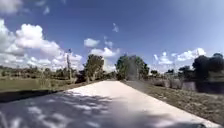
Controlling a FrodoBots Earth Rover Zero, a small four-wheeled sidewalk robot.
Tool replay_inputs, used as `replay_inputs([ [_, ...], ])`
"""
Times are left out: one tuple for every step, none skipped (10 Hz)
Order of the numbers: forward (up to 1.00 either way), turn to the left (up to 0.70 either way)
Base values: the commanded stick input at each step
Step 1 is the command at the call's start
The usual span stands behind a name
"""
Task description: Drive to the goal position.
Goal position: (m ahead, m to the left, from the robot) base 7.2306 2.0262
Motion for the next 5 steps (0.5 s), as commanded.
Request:
replay_inputs([
  [0.70, 0.00],
  [0.70, 0.00],
  [0.70, 0.00],
  [0.70, 0.00],
  [0.70, 0.00],
])
